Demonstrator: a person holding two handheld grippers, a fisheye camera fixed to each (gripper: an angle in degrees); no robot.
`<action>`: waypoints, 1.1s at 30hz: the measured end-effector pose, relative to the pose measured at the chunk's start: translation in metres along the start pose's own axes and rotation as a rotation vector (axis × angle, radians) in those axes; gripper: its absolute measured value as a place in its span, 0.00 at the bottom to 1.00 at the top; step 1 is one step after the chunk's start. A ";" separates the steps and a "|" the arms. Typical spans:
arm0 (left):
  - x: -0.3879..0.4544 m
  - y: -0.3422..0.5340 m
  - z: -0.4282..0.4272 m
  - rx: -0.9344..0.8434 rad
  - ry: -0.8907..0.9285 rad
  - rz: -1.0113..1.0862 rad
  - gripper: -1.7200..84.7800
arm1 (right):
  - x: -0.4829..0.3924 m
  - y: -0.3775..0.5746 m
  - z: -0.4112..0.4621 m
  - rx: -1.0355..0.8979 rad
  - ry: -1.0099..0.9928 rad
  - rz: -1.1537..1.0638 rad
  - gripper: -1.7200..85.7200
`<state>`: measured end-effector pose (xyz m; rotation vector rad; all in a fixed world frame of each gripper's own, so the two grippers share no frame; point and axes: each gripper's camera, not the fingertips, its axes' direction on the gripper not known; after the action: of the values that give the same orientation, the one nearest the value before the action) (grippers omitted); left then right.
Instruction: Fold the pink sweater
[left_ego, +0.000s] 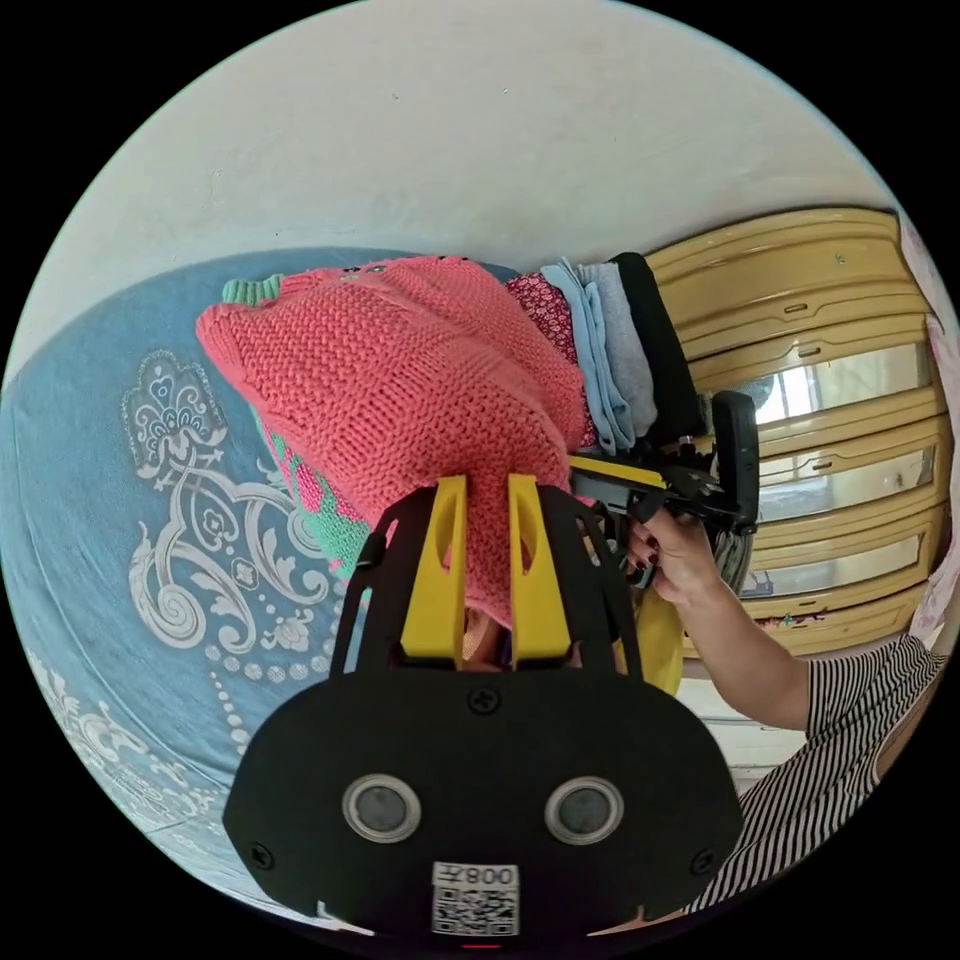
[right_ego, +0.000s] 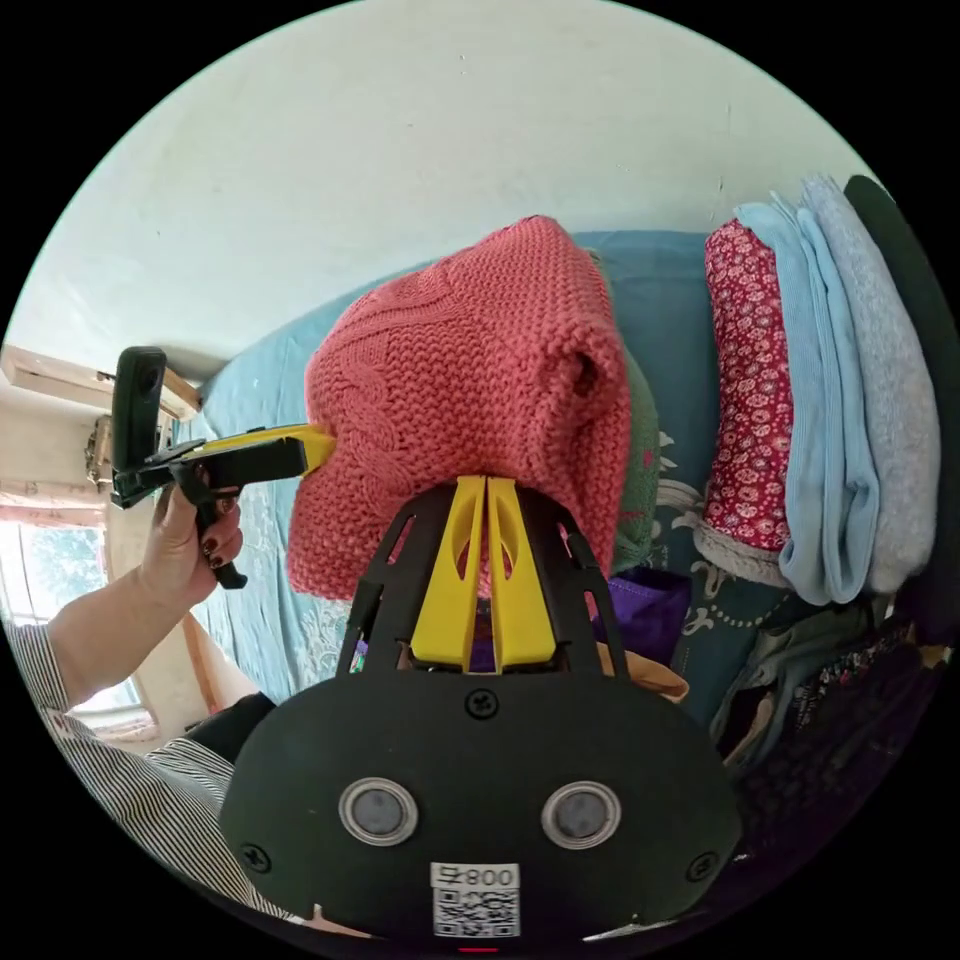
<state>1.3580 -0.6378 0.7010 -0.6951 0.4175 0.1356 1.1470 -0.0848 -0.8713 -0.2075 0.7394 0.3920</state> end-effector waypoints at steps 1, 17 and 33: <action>0.007 -0.003 0.001 -0.016 0.001 0.008 0.10 | 0.008 0.003 0.001 0.004 -0.044 0.012 0.02; 0.174 -0.030 -0.010 -0.009 -0.300 0.390 0.03 | 0.004 0.035 0.029 -0.051 0.068 -0.003 0.02; 0.211 -0.079 0.031 -0.172 -0.252 0.415 0.02 | 0.095 0.143 -0.058 0.341 0.014 0.290 0.03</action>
<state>1.5801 -0.6819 0.6816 -0.7420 0.3046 0.6512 1.1161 0.0524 -0.9854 0.2203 0.8407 0.5316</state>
